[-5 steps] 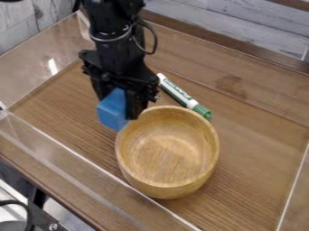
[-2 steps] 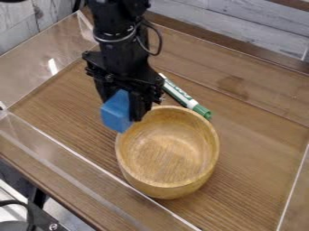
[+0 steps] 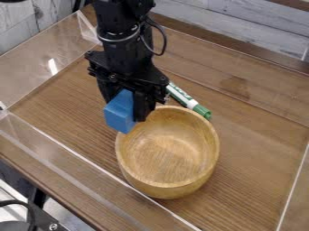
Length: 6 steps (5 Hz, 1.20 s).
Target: Put the blue block in the brown bowl
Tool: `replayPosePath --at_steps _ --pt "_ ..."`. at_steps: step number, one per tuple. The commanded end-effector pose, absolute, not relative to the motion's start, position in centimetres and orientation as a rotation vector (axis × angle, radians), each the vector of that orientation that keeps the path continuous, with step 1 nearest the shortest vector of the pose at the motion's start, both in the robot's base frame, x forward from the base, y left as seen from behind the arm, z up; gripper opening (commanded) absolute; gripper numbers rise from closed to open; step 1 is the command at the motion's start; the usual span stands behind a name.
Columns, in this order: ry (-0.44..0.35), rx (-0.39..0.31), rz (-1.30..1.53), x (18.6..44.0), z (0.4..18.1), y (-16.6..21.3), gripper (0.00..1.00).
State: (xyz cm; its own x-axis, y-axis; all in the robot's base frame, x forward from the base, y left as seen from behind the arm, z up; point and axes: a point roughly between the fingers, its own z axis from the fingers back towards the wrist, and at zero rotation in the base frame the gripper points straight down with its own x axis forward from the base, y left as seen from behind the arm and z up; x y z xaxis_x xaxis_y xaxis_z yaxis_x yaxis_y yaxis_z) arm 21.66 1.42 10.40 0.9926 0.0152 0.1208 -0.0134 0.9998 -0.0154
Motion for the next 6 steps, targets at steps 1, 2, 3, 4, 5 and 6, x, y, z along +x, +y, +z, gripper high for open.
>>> replayPosePath --at_steps 1,2,3,4,5,6 --pt "-0.172 -0.011 0.011 22.1 11.5 1.2 0.00" --pt "-0.174 -0.011 0.014 21.9 11.4 0.9 0.00" --pt "-0.175 -0.011 0.016 21.7 11.3 0.6 0.00" --pt "-0.176 -0.011 0.016 21.5 11.1 0.2 0.00" --pt "-0.177 -0.011 0.014 21.3 11.0 -0.1 0.00" --pt "-0.178 -0.011 0.011 21.2 10.7 -0.5 0.00"
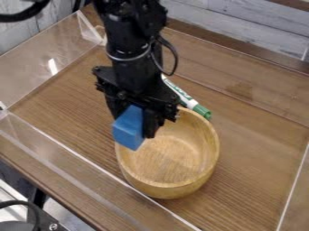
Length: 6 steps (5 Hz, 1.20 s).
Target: Put the blue block in the brown bowl
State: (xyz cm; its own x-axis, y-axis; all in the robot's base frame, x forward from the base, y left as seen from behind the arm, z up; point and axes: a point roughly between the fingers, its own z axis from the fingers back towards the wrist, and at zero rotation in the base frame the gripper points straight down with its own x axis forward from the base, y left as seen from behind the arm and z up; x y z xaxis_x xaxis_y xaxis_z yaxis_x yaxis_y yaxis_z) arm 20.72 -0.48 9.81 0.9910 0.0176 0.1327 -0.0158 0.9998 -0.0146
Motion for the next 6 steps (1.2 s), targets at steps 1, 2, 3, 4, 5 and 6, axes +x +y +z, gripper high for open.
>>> replayPosePath --at_steps 1,2,3,4,5,6 --pt "-0.179 -0.012 0.007 21.1 10.6 -0.9 0.00" --pt "-0.180 -0.014 0.002 21.0 10.4 -1.3 0.00" --pt "-0.182 -0.015 -0.003 20.9 10.1 -1.8 0.00" --pt "-0.183 -0.017 -0.007 20.9 9.8 -2.1 0.00" --pt "-0.184 -0.019 -0.011 20.8 9.6 -2.4 0.00" --pt "-0.185 -0.021 -0.015 20.8 9.3 -2.7 0.00"
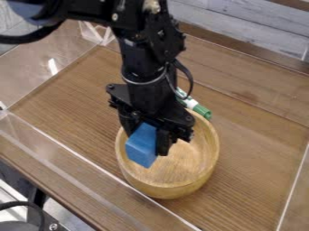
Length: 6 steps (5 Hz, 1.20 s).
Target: Put the blue block in the brown bowl
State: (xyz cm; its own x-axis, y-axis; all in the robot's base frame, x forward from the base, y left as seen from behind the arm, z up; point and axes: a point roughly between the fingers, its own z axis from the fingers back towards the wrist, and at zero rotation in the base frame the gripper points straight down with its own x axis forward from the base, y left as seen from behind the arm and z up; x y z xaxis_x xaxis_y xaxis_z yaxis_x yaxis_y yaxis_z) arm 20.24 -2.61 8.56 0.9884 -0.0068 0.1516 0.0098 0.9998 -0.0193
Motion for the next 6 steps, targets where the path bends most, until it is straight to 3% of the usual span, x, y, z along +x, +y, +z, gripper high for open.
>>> replayPosePath --at_steps 1,6 --pt "-0.184 -0.019 -0.019 20.8 8.9 -3.0 0.00" --pt "-0.157 0.015 0.003 21.7 6.1 -3.9 0.00"
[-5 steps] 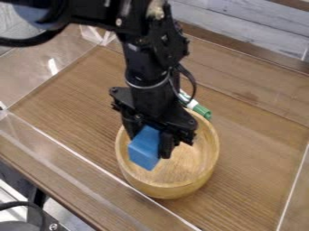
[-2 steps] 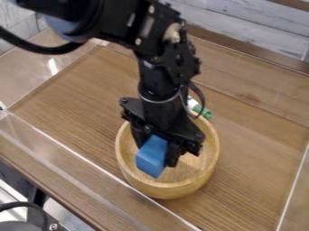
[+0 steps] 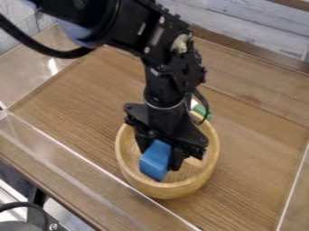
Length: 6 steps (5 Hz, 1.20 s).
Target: Put the blue block in the brown bowl
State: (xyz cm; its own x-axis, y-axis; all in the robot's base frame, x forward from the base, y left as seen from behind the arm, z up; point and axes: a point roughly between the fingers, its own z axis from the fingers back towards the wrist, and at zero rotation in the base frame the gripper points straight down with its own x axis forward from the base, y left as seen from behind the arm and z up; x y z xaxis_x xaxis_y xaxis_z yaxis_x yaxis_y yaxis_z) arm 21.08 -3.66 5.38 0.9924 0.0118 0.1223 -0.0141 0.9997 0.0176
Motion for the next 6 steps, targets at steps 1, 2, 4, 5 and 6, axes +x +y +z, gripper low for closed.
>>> replayPosePath --at_steps 1,2,4,5,6 --pt "-0.154 0.013 0.018 21.7 5.9 -4.0 1.00" --pt "-0.148 0.007 0.028 21.5 5.7 -4.1 1.00" --pt "-0.146 -0.007 0.038 21.6 7.3 -3.7 1.00" --pt "-0.142 -0.015 0.040 21.6 8.2 -3.5 1.00" --pt "-0.144 -0.026 0.045 21.7 9.3 -3.2 1.00"
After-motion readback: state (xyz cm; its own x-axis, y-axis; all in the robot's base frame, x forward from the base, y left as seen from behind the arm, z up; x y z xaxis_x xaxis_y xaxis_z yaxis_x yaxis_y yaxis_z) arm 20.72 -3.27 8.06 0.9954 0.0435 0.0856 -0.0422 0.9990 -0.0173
